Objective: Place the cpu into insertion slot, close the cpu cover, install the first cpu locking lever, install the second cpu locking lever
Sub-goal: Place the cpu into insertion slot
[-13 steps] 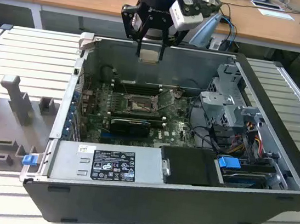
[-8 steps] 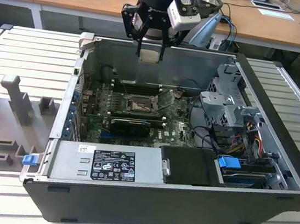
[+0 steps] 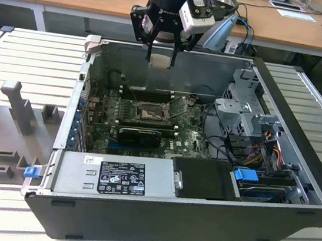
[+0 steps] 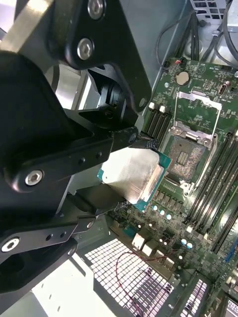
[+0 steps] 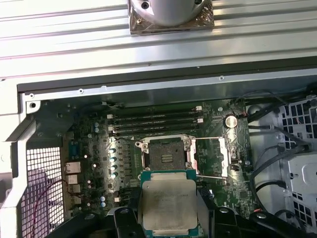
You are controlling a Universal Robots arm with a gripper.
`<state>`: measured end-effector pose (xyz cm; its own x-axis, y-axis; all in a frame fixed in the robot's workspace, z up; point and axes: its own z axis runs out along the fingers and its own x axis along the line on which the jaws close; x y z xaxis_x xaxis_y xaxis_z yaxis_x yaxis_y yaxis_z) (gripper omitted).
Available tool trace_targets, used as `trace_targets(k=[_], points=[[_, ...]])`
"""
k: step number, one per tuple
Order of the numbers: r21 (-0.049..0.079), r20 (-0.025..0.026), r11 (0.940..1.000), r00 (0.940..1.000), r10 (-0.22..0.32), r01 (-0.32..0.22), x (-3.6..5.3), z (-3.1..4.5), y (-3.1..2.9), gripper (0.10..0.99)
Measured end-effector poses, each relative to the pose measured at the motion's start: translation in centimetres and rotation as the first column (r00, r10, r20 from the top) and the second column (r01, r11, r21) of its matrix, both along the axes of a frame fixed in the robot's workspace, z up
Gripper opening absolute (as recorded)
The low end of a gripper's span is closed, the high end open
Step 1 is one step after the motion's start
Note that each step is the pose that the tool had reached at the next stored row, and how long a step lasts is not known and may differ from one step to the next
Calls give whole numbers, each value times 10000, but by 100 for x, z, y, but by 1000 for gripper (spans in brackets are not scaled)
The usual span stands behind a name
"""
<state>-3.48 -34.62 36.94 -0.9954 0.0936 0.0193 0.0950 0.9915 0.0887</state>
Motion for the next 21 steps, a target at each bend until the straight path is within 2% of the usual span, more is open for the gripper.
trace_targets(k=[21], points=[[-4,0,9992,9992,-406,406,0,-2,0,529]])
